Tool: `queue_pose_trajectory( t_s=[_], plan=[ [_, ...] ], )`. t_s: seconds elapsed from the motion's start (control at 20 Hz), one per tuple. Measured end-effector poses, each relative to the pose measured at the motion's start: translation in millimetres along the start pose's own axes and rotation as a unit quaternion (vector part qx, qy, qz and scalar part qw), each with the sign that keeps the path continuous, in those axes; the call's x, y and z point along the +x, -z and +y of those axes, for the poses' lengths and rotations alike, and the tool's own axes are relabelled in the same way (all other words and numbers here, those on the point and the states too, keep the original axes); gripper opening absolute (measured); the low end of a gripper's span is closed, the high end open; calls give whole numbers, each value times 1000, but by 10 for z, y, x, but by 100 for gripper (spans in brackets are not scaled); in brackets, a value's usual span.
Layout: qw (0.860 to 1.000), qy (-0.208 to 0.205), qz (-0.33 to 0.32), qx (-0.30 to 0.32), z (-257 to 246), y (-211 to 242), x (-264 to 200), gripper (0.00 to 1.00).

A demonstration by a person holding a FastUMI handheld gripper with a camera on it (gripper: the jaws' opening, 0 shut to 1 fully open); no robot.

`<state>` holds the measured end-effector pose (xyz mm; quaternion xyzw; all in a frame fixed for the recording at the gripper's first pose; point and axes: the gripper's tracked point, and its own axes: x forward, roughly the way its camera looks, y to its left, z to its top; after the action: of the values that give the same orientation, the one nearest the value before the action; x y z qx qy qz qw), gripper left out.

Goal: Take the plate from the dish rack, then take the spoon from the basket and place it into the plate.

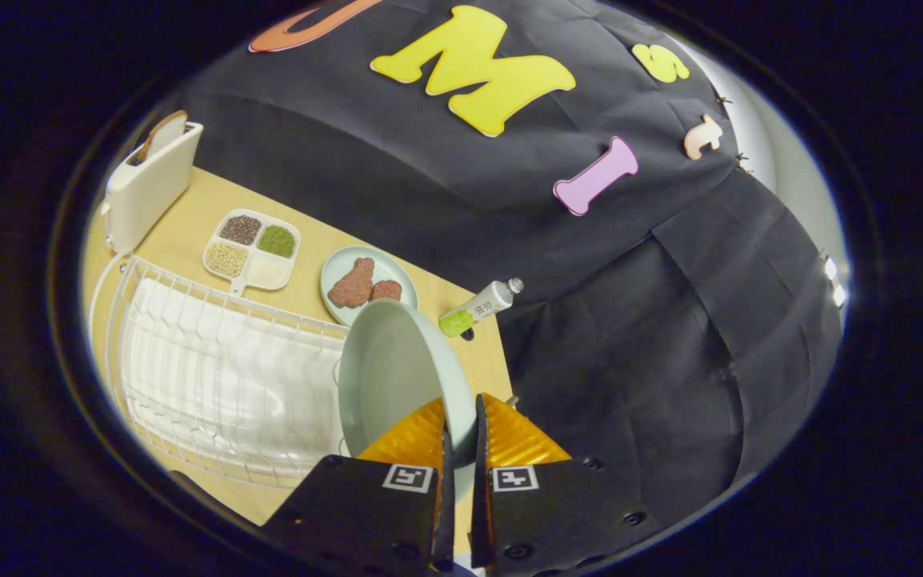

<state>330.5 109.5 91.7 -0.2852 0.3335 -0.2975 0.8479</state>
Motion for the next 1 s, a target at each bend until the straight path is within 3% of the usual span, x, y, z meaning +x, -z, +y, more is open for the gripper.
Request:
queue_pose_trajectory(
  t_s=[0.3,0.5,0.7,1.0],
  plan=[
    [996,-81,-1,45,-167,539,-156,14],
    [984,-161,7,73,-140,1084,-255,14],
    [973,-206,19,105,-127,1612,-246,14],
    [938,-306,60,149,180,2344,-192,14]
  ],
)
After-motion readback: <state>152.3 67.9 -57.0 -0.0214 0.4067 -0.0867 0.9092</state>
